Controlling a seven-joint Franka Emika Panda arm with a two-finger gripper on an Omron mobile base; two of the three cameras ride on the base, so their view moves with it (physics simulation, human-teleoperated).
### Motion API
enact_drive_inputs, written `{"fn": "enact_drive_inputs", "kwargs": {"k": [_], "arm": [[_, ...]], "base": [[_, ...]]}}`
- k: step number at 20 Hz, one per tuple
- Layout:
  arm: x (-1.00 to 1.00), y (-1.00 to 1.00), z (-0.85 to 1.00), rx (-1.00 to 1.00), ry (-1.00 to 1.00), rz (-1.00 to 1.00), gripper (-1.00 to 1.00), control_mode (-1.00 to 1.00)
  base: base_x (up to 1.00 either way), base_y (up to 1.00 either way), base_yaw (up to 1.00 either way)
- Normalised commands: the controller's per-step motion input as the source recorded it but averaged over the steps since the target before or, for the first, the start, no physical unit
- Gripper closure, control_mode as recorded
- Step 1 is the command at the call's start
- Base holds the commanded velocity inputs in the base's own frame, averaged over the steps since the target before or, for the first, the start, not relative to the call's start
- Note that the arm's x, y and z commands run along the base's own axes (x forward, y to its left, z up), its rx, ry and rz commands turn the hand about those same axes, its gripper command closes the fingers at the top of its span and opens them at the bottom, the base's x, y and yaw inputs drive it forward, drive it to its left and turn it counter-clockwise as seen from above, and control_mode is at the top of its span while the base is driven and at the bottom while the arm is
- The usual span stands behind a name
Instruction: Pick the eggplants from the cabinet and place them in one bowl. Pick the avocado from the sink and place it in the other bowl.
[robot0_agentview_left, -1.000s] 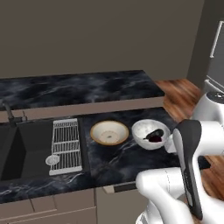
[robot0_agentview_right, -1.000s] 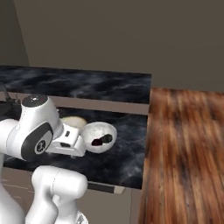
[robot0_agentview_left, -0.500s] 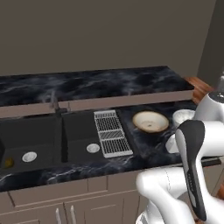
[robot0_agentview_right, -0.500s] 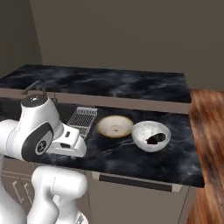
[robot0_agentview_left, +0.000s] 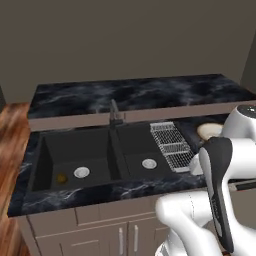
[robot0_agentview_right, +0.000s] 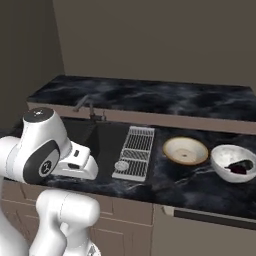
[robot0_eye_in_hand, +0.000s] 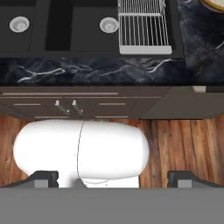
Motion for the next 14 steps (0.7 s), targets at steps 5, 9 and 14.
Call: {"fn": "enact_drive_inputs", "kwargs": {"k": [5,9,14], "arm": [[0.00,0.00,0.00,0.00,0.00,0.00,-1.00,1.00],[0.00,0.00,0.00,0.00,0.00,0.00,-1.00,1.00],[0.00,0.00,0.00,0.00,0.00,0.00,-1.00,1.00]], "base": [[0.28,0.78,0.01],[0.40,0.64,0.01],[0.42,0.61,0.00]]}}
